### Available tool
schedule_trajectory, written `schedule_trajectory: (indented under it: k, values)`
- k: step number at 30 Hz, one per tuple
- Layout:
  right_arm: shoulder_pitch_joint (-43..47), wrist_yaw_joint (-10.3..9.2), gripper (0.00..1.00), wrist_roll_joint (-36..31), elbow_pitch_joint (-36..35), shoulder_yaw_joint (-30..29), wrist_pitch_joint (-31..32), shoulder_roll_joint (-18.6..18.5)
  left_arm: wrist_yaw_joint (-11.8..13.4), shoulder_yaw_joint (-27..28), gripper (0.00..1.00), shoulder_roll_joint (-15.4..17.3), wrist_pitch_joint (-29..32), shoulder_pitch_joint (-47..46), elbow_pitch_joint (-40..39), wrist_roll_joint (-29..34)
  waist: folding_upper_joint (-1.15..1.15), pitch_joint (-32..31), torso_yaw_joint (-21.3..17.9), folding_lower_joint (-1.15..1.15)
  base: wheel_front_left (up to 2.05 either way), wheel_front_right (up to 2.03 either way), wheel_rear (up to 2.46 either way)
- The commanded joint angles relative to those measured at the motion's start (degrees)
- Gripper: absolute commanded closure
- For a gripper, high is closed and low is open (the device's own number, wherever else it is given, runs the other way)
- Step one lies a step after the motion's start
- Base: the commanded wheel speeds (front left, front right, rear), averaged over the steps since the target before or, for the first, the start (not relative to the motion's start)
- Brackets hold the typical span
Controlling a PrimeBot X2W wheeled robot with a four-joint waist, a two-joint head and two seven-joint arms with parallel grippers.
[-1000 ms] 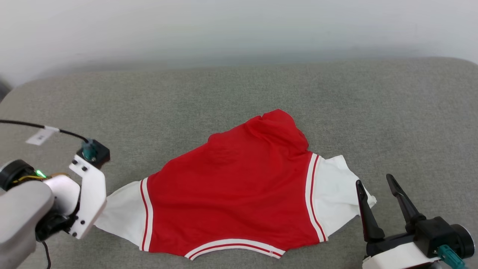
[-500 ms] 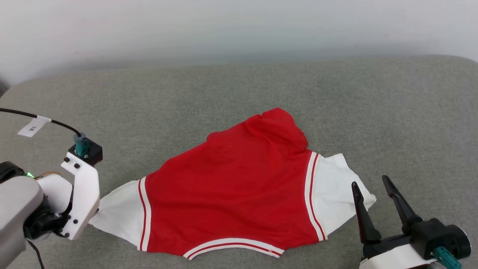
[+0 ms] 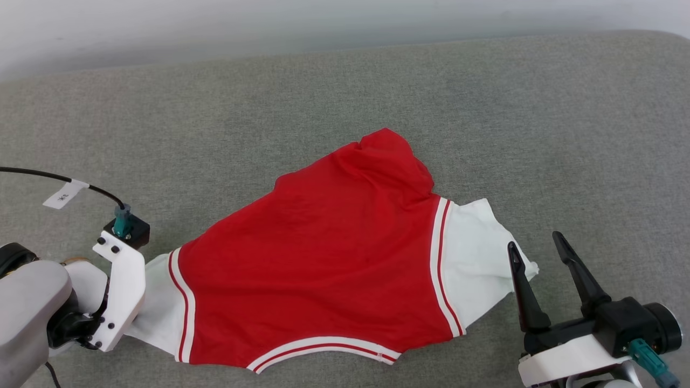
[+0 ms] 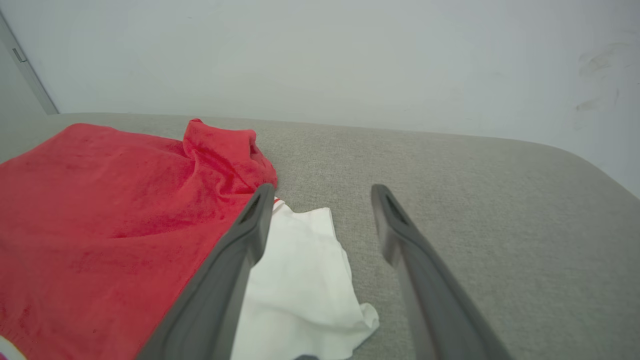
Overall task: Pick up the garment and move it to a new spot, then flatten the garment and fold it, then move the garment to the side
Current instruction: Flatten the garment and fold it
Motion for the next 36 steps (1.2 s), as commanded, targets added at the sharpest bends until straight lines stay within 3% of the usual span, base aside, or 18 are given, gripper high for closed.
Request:
schedule_trajectory:
  k: [1, 2, 3, 9, 14, 18, 23, 28, 33, 36]
  values:
    - [-1.0, -0.04, 0.0, 0.0, 0.0, 0.0, -0.1, -0.2, 0.2, -0.8, 0.0, -1.3, -0.5, 2.1, 1.0, 0.0, 0.0, 0.1, 0.0, 0.0, 0.0, 0.0, 0.0]
    - [-1.1, -0.04, 0.0, 0.0, 0.0, -0.1, -0.1, -0.2, -0.2, -0.9, 0.6, -1.7, -0.6, 2.3, 1.4, -0.3, 0.0, 0.0, 0.1, 0.0, 0.0, 0.0, 0.0]
    - [-1.5, -0.04, 0.0, -0.1, -0.3, -0.3, -0.1, -0.2, -0.2, -0.5, 1.0, -2.1, -1.1, 2.4, 1.6, -0.8, 0.0, 0.0, 0.2, 0.0, 0.0, 0.0, 0.0]
    - [-4.0, -0.04, 0.0, -1.1, -1.0, -0.5, -0.1, -2.6, -1.0, 1.2, 1.0, -1.4, -3.7, 1.5, 2.2, -2.2, 0.0, -2.6, 1.2, 0.0, 0.0, 0.0, 0.0]
    - [-10.1, -0.04, 0.0, -1.3, -1.1, -0.2, 3.8, -11.8, -1.5, 2.9, 1.0, 0.7, -8.3, 2.1, -1.7, -2.4, 0.0, -6.4, 2.6, 0.0, 0.0, 0.0, 0.0]
    - [-14.0, -0.05, 0.0, 3.4, -1.0, 8.1, 16.2, -22.5, -0.9, 3.3, 1.0, 1.9, -10.0, 2.8, -5.7, -2.6, 0.0, -7.6, 3.6, 0.0, 0.0, 0.0, 0.0]
    - [-20.5, -0.04, 0.0, 15.4, -3.9, 21.6, 34.3, -36.0, 0.1, 3.2, 1.0, 2.6, -11.0, 3.2, -9.7, -1.8, 0.0, -7.6, 4.8, 0.0, 0.0, 0.0, 0.0]
    - [-27.9, -0.05, 0.0, 27.4, -5.9, 34.0, 49.5, -45.6, 0.6, 3.2, 1.0, 1.8, -11.3, 2.1, -11.9, -0.9, 0.0, -6.4, 6.3, 0.0, 0.0, 0.0, 0.0]
    - [-33.6, -0.04, 0.0, 35.9, -3.4, 41.2, 58.1, -47.3, 0.3, 3.3, 1.0, 0.7, -11.7, 0.8, -12.7, 0.1, 0.0, -4.7, 8.1, 0.0, 0.0, 0.0, 0.0]
    - [-36.7, -0.04, 0.0, 39.5, 1.6, 45.9, 60.2, -45.3, -0.1, 3.3, 1.0, -0.5, -12.5, -0.4, -12.8, 1.1, 0.0, -2.5, 10.0, 0.0, 0.0, 0.0, 0.0]
